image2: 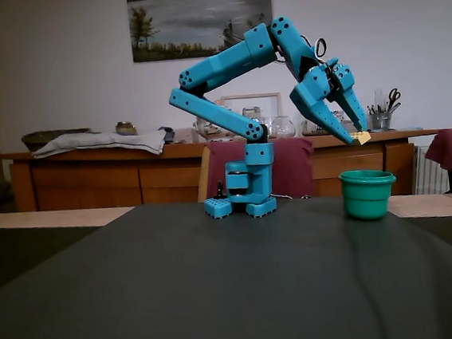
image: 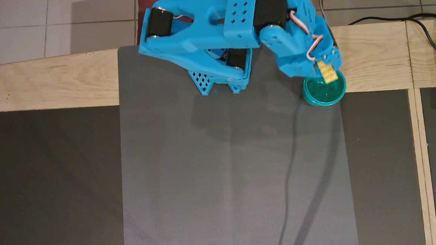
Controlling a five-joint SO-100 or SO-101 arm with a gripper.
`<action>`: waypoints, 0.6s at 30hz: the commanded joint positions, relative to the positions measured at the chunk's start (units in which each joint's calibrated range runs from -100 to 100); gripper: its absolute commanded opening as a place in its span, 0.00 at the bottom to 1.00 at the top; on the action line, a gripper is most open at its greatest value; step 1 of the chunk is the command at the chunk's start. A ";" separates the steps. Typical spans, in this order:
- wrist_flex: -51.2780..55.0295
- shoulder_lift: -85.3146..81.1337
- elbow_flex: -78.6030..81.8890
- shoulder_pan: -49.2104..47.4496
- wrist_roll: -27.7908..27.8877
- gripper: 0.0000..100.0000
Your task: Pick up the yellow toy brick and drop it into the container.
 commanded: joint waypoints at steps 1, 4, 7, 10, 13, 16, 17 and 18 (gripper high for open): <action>-2.82 0.27 1.00 -0.18 -0.24 0.01; -6.02 0.27 5.15 -0.18 -0.14 0.01; -6.73 0.27 6.06 -0.18 -0.24 0.01; -6.73 0.27 6.06 -0.10 -0.08 0.01; -6.73 0.27 6.06 -0.10 -0.03 0.01; -6.73 0.27 6.15 -0.10 -0.03 0.06; -6.73 0.19 6.15 -0.10 -0.03 0.09; -6.64 0.19 6.15 -0.10 -0.03 0.12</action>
